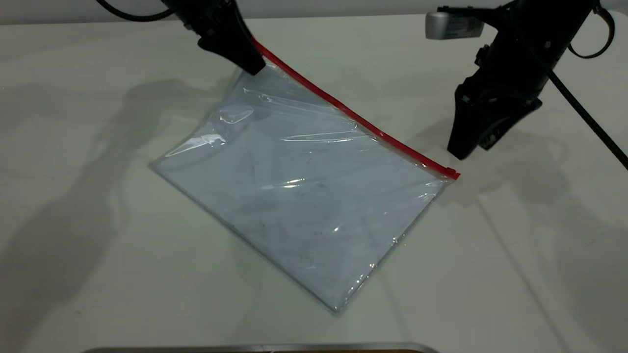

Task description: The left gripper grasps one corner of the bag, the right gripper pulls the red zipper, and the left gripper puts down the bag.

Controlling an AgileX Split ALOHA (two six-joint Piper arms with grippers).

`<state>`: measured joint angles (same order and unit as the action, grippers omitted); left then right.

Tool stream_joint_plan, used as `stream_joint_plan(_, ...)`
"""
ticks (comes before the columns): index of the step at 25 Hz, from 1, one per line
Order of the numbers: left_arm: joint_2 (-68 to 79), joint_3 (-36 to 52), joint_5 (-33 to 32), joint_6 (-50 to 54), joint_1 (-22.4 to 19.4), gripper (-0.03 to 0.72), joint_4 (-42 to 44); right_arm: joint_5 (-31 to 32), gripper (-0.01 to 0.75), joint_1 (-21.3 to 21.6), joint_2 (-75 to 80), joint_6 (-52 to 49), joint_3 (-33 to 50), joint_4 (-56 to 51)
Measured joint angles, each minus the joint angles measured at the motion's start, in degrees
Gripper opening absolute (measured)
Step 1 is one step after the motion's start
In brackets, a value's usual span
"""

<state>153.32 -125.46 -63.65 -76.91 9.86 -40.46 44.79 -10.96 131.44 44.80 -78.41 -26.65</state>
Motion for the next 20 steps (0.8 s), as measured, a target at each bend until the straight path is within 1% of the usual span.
stream_joint_plan(2, -0.25, 0.0, 2.33, 4.26, 0.05, 0.584, 4.11, -3.77, 0.583, 0.0, -0.62, 0.0, 0.0, 0.0)
stream_joint_plan(3, -0.6, 0.0, 4.41, 8.02, 0.05, 0.597, 6.52, -5.52, 0.584, 0.0, -1.25, 0.0, 0.0, 0.0)
stream_joint_plan(5, -1.8, 0.0, 7.39, 14.96, 0.05, 0.606, 10.95, -9.35, 0.583, 0.11, -3.13, 0.0, 0.0, 0.0)
stream_joint_plan(7, -4.17, 0.0, 8.54, 23.56, 0.0, 0.605, 15.82, -11.93, 0.583, 0.11, -6.3, 0.02, 0.0, 0.0)
stream_joint_plan(9, -7.04, 0.0, 7.4, 30.63, 0.0, 0.6, 19.93, -13.08, 0.583, 0.11, -10.13, 0.02, 0.11, -0.06)
stream_joint_plan(11, -10.55, 0.0, 4.36, 38.37, 0.0, 0.593, 23.93, -13.21, 0.583, 0.11, -15.08, 0.02, 0.31, -0.1)
stream_joint_plan(16, -19.34, 0.0, -3.17, 48.95, 0.0, 0.589, 30.77, -12.89, 0.583, 0.11, -28.77, 0.07, 0.54, -0.1)
stream_joint_plan(20, -26.22, 0.0, -3.24, 54.97, 0.0, 0.589, 34.95, -11.38, 0.583, 0.11, -40.55, -0.65, 0.54, -0.1)
